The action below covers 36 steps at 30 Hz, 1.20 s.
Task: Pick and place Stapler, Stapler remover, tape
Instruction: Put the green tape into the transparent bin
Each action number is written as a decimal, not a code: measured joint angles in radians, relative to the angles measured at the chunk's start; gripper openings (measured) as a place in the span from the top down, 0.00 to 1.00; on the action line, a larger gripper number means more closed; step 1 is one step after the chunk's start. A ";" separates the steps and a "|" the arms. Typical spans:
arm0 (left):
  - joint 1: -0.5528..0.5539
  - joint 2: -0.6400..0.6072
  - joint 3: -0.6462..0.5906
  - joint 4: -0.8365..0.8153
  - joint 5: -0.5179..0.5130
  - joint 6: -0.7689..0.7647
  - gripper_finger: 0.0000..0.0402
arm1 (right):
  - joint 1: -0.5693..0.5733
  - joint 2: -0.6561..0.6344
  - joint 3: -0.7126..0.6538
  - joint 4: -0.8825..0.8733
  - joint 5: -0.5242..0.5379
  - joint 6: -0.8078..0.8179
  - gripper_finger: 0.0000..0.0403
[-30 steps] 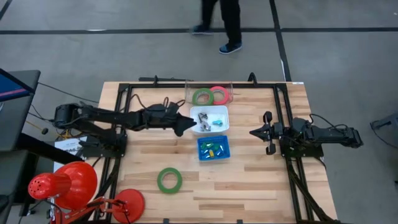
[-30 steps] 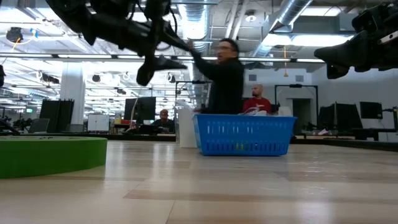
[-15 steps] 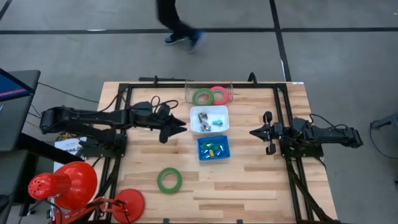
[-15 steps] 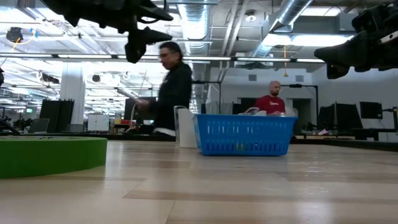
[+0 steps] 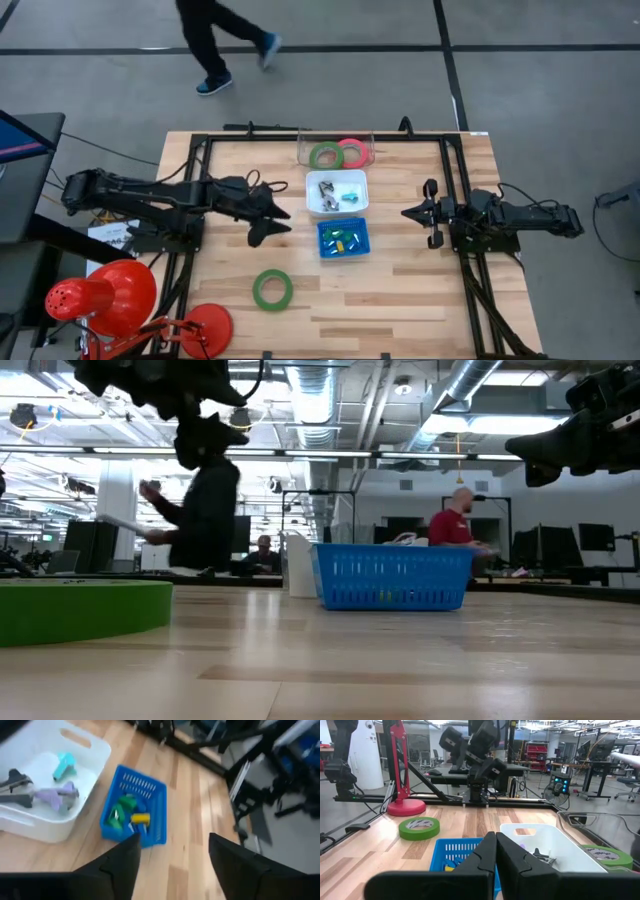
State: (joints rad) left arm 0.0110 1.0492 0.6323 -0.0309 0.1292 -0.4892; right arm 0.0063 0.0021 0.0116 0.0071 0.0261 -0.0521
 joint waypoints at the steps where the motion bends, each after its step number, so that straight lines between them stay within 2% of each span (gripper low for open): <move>1: -0.008 0.000 0.001 -0.018 0.000 0.017 0.43 | 0.000 0.000 0.000 0.000 0.000 0.000 1.00; 7: -0.052 0.000 0.083 -0.230 0.000 0.084 0.32 | 0.000 0.000 0.000 0.000 0.000 0.000 1.00; 15: -0.124 0.017 0.163 -0.453 -0.001 0.091 0.30 | 0.000 0.000 0.000 0.000 0.000 0.000 1.00; 25: -0.220 0.156 0.297 -0.582 -0.100 0.028 0.30 | 0.000 0.000 0.000 0.000 0.000 0.000 1.00; 36: -0.280 0.308 0.392 -0.687 -0.103 -0.112 0.30 | 0.000 0.000 0.000 0.000 0.000 0.000 1.00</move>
State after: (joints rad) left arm -0.2687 1.3576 1.0239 -0.7177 0.0261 -0.6009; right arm 0.0063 0.0017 0.0116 0.0071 0.0261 -0.0521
